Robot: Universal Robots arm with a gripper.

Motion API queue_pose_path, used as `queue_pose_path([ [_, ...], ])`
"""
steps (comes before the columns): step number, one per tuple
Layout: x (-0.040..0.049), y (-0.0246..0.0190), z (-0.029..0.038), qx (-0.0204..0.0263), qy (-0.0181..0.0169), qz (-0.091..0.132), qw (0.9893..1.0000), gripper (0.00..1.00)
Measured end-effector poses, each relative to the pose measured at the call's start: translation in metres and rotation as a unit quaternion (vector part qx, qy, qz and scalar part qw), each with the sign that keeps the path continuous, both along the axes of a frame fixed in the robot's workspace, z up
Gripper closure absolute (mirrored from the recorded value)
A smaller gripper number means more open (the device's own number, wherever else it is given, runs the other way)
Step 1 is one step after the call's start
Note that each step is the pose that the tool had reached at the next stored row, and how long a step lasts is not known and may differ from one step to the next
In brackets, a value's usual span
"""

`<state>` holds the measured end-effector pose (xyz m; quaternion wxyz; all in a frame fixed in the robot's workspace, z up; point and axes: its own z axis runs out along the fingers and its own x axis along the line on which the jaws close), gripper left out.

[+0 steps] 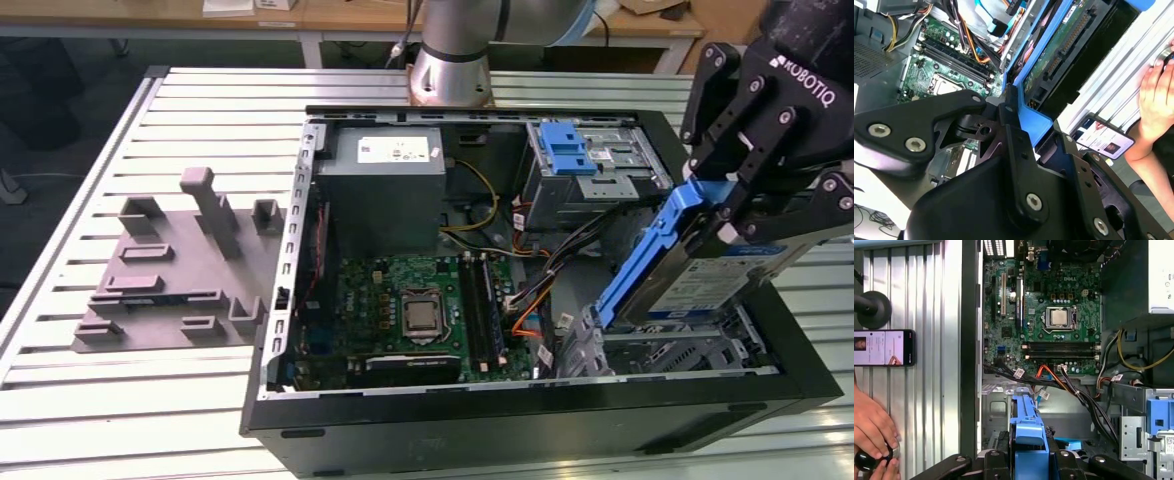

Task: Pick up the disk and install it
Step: 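Insert the disk into the insertion slot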

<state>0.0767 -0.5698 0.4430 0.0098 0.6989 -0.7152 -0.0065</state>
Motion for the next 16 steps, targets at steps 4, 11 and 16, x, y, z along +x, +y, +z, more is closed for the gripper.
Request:
queue_pose_path([
  [4,0.0003,0.0002,-0.0021,0.0001,0.0000,0.000,1.0000,0.64],
  [11,0.0003,0.0004,-0.0071,0.0001,0.0000,0.000,1.0000,0.64],
  [16,0.0003,0.0004,-0.0113,0.0001,0.0000,0.000,1.0000,0.64],
])
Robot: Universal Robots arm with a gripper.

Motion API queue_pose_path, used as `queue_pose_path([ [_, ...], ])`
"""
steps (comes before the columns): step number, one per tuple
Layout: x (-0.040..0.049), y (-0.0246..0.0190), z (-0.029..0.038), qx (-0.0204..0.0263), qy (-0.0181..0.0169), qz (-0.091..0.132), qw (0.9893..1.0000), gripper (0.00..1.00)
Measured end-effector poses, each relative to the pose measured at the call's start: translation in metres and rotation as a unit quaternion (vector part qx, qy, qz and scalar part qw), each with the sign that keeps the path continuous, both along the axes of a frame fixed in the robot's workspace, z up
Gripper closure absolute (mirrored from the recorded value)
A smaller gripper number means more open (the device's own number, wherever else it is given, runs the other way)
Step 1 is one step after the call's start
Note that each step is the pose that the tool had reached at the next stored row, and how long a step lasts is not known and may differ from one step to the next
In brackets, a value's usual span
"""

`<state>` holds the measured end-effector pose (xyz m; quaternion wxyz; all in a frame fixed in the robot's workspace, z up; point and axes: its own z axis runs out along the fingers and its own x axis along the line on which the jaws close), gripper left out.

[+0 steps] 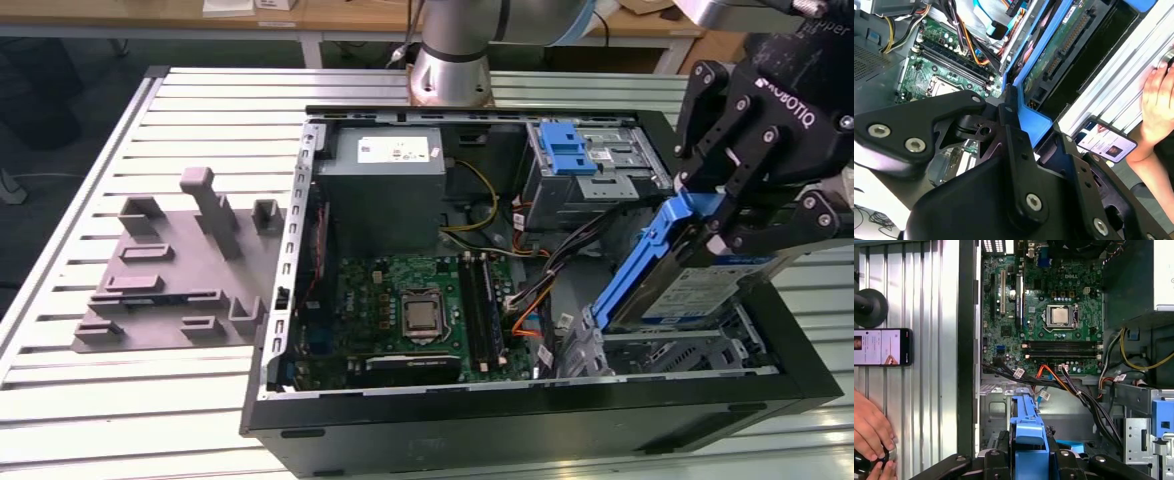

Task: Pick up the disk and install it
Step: 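Insert the disk into the insertion slot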

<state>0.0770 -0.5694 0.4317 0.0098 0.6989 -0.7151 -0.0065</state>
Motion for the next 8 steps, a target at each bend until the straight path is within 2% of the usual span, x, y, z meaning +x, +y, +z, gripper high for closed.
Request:
queue_pose_path([
  [8,0.0000,0.0000,-0.0001,0.0000,-0.0001,0.000,1.0000,0.62],
])
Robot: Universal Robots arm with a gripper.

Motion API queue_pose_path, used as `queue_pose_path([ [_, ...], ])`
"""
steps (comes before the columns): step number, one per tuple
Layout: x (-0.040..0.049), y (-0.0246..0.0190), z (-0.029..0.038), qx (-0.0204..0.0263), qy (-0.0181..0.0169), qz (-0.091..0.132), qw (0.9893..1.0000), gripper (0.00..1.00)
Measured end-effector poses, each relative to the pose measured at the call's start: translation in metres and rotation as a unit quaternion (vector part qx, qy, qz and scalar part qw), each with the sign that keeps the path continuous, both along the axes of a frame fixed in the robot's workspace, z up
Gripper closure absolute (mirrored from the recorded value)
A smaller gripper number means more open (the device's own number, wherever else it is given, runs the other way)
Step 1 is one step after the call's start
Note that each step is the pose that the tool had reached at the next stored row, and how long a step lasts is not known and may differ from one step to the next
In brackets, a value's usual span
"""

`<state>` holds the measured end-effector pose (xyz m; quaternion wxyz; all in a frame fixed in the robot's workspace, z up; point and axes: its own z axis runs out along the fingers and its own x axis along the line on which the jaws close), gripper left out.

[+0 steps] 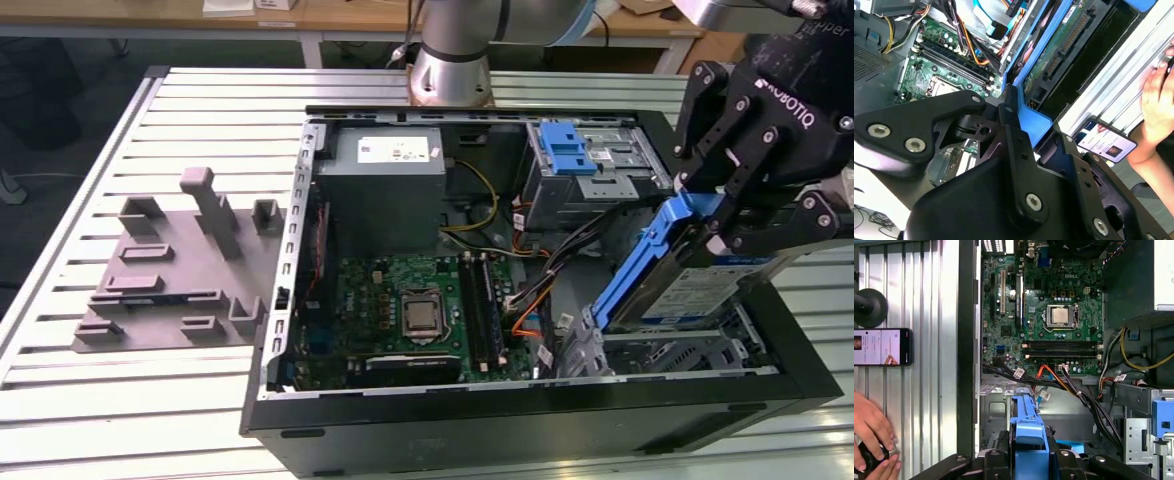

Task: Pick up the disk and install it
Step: 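Insert the disk into the insertion slot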

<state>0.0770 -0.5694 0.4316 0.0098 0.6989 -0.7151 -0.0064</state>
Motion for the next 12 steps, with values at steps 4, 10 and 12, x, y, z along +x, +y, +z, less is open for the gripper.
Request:
queue_pose_path([
  [4,0.0000,-0.0001,-0.0023,-0.0001,0.0001,0.000,1.0000,0.56],
  [10,0.0000,0.0000,-0.0131,0.0000,0.0001,0.000,1.0000,0.56],
  [12,0.0000,0.0000,-0.0169,0.0000,0.0001,0.000,1.0000,0.58],
])
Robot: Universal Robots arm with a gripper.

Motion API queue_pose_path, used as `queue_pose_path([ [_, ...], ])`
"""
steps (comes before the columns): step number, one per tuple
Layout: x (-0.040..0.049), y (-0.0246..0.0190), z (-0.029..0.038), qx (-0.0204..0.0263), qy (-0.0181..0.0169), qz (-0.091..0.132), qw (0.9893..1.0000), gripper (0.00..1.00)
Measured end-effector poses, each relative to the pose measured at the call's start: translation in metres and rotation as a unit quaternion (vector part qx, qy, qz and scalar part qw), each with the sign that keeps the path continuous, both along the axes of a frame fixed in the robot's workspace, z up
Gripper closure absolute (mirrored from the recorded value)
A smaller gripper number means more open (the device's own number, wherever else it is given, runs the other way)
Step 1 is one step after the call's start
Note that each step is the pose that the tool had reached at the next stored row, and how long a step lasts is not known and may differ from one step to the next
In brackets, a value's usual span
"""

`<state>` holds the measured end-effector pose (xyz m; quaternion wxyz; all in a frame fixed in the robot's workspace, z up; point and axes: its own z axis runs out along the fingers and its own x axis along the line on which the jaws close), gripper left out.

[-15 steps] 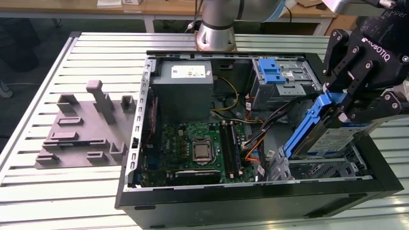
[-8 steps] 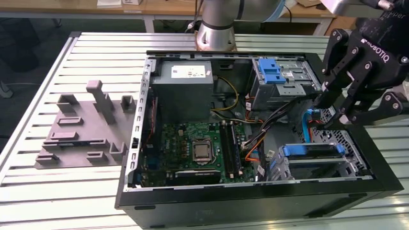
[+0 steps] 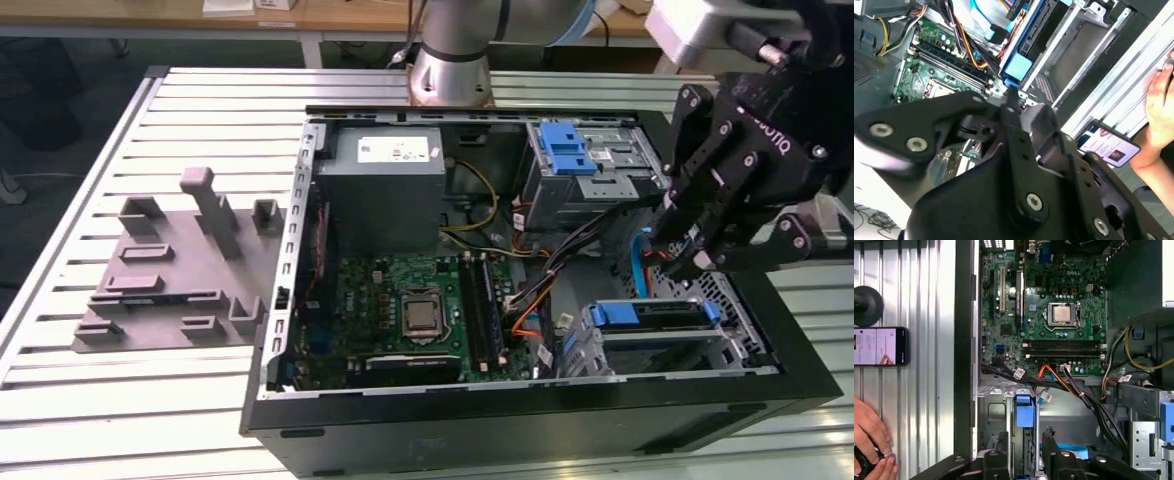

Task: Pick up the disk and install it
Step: 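Insert the disk into the insertion slot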

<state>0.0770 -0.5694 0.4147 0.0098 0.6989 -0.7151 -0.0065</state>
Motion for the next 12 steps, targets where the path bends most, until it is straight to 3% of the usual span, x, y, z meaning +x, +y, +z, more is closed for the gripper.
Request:
queue_pose_path([
  [2,0.0000,0.0000,-0.0036,0.0000,0.0000,0.000,1.0000,0.70],
  [5,0.0000,-0.0001,-0.0090,0.0000,0.0000,0.000,1.0000,0.76],
  [7,0.0000,-0.0001,-0.0127,0.0000,0.0000,0.000,1.0000,0.87],
  [12,0.0000,-0.0001,-0.0217,0.0000,0.0000,0.000,1.0000,0.89],
])
